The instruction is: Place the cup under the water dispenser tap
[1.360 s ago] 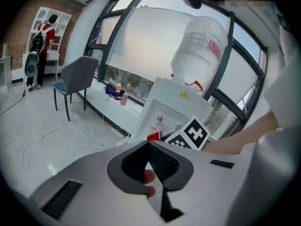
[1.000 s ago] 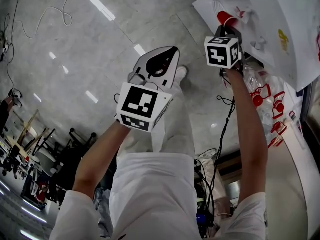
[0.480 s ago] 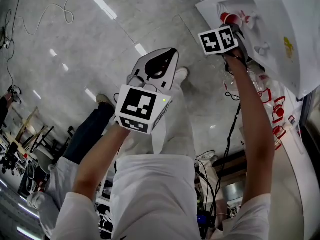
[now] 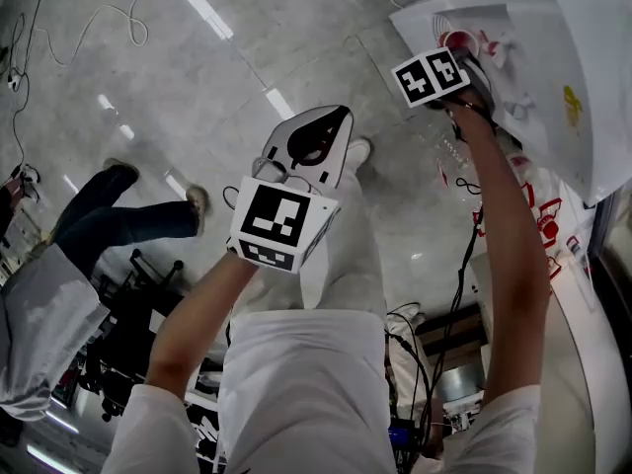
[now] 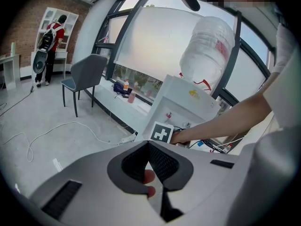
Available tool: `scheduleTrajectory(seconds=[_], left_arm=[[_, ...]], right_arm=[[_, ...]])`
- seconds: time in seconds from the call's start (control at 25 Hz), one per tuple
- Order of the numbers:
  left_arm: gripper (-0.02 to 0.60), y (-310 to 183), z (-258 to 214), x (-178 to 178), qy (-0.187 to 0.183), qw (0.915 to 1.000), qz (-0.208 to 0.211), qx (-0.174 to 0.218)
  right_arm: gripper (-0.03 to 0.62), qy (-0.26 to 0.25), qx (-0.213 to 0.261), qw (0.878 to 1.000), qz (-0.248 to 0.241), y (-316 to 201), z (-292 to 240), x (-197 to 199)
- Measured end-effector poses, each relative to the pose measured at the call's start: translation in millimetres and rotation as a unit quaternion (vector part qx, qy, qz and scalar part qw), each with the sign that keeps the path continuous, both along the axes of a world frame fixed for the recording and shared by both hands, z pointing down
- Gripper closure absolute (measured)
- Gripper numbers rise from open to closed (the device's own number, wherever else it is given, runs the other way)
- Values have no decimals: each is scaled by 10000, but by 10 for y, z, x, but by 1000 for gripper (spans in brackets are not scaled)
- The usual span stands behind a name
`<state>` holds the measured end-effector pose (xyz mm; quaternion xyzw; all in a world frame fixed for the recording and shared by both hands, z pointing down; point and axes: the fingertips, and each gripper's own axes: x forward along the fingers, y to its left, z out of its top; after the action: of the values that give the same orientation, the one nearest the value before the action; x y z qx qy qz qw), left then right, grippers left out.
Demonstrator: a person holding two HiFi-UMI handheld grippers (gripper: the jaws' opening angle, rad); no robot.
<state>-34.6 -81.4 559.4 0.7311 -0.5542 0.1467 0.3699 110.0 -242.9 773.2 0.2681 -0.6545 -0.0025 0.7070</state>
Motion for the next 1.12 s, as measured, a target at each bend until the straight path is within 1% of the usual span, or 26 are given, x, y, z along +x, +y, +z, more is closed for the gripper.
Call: scheduleTrajectory(seconds=[0.2, 0.48, 0.64, 0.72, 0.84, 1.12], left_arm=[[575, 8, -32, -15, -14, 10000, -1, 15], [575, 24, -49, 24, -27, 10000, 11, 45], [575, 60, -67, 34, -24, 10000, 49, 52], [575, 80, -90, 32, -27, 10000, 67, 63], [575, 105, -124, 28, -43, 9999, 82, 91], [575, 214, -222, -38, -111, 9997, 163, 155]], right_arm=[[556, -2, 44, 10000, -2, 2, -8, -26], [522, -28, 64, 9999, 122, -1, -6, 42], [485, -154, -2, 9996, 217, 41, -23, 16], [450, -253, -40, 9993, 287, 74, -38, -11], [437, -415, 92, 9984, 384, 76, -105, -50], [437, -564, 473, 9959, 517, 142, -294, -102]])
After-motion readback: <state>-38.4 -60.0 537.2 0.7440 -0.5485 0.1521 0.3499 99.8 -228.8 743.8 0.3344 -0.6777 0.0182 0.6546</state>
